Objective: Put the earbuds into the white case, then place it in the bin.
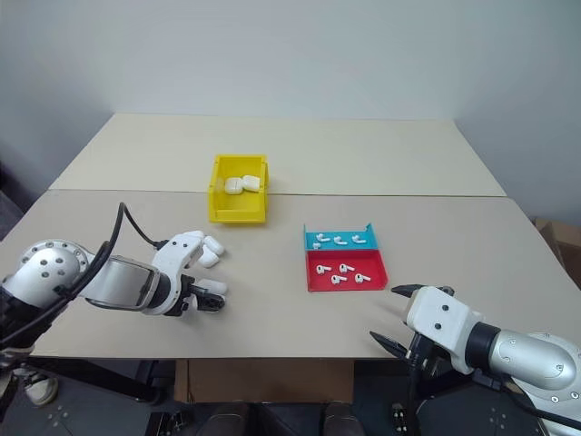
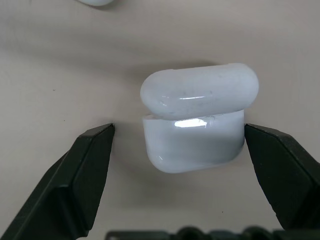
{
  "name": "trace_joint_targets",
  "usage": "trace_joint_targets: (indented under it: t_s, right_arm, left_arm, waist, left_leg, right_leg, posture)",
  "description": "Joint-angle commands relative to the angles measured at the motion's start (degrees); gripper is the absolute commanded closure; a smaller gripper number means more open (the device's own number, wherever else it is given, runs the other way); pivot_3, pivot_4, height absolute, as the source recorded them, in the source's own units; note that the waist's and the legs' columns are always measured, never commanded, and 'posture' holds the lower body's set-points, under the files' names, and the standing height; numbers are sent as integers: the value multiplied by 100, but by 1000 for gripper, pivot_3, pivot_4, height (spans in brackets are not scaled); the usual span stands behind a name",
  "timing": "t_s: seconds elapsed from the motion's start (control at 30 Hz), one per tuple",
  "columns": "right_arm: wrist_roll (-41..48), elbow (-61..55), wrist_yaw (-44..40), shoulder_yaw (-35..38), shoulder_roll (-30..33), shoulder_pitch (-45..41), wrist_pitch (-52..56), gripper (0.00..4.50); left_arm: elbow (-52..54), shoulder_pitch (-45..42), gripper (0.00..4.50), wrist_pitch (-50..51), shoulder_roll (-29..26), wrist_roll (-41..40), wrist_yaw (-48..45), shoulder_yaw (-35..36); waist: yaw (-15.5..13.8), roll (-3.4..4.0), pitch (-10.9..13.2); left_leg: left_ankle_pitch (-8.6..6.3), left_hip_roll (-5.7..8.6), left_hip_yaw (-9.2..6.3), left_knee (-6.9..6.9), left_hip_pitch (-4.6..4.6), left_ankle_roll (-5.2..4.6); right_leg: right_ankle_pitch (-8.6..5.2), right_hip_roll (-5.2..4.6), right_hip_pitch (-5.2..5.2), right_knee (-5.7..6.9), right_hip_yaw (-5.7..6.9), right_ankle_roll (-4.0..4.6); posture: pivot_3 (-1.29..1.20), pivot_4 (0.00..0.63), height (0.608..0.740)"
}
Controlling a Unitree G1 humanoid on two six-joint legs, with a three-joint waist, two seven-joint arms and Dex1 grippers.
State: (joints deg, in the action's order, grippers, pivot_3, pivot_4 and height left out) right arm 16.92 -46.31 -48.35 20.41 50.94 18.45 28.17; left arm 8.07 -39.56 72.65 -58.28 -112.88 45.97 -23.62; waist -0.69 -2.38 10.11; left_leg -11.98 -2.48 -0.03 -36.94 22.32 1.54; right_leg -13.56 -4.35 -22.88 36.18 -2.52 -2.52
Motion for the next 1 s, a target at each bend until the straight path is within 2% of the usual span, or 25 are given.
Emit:
trace_joint_targets:
  t_s: [0.03, 0.13, 0.23, 0.27, 1.0]
  right_arm:
    - [31, -183, 72, 5, -34, -41, 23, 0]
    - [38, -168, 86, 3, -32, -55, 36, 0]
    - [35, -150, 86, 2, -32, -49, 30, 0]
    - [37, -152, 86, 1, -32, -44, 33, 0]
    - [-20, -65, 102, -62, -25, -49, -43, 0]
  left_arm:
    - [-87, -64, 26, 45, 28, -12, 79, -108]
    - [-149, -49, 645, 1, 40, -12, 272, -127]
    - [-276, -81, 1585, 35, 66, -12, 284, -95]
    - [-317, -93, 1753, 57, 78, -12, 247, -75]
    - [-290, -35, 1754, 211, -319, -12, -179, 18]
  waist:
    - [-2, 3, -2]
    - [-1, 3, -3]
    - [-2, 3, -3]
    - [-2, 3, -3]
    - [28, 4, -5]
  left_leg:
    - [0, 0, 0, 0, 0, 0]
    - [0, 1, 0, 0, -1, 0]
    - [0, 1, 0, 0, -4, 0]
    - [0, 1, 0, 0, -4, 0]
    - [0, 0, 1, 2, 6, 0]
  right_leg:
    - [0, 0, 1, 0, 0, 0]
    - [0, -1, 3, -1, 0, 0]
    - [-2, -1, 6, -2, 0, 0]
    - [-3, -1, 7, -3, 0, 0]
    - [-4, 0, -7, -7, -1, 0]
  posture:
    - [0, 150, 740]
    - [0, 150, 740]
    - [0, 150, 740]
    - [0, 150, 740]
    - [0, 150, 740]
